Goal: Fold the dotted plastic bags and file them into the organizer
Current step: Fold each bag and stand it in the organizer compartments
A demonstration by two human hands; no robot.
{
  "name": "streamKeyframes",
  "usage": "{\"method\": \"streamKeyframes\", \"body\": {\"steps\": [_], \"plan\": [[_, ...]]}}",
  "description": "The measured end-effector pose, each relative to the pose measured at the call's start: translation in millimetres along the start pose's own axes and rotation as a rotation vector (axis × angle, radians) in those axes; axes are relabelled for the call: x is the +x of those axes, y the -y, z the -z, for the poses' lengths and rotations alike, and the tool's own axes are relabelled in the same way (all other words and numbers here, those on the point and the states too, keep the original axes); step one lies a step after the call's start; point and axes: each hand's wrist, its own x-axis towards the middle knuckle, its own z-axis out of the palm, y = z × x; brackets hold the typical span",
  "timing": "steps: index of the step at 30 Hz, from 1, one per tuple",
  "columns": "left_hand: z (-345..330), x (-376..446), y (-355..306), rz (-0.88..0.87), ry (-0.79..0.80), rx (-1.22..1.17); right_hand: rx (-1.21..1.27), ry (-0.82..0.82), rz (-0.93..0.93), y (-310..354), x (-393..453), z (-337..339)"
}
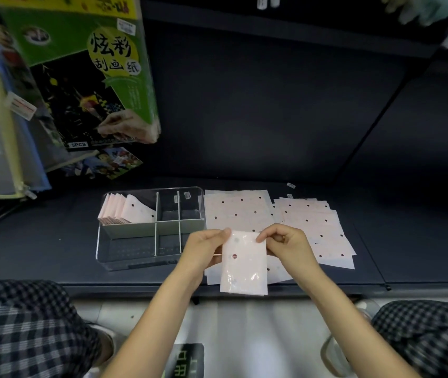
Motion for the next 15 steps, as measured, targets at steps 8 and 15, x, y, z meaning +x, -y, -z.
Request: {"method": "streamKeyframes", "body": {"steps": [8, 15], "plan": [[1, -3, -2, -0.428, -0.065, 0.614, -0.333, 0.110, 0.093, 8, -1, -16], [26, -5, -17, -0.430, -0.053, 0.488, -0.386, 0.182, 0.068, 20, 14, -19]]}}
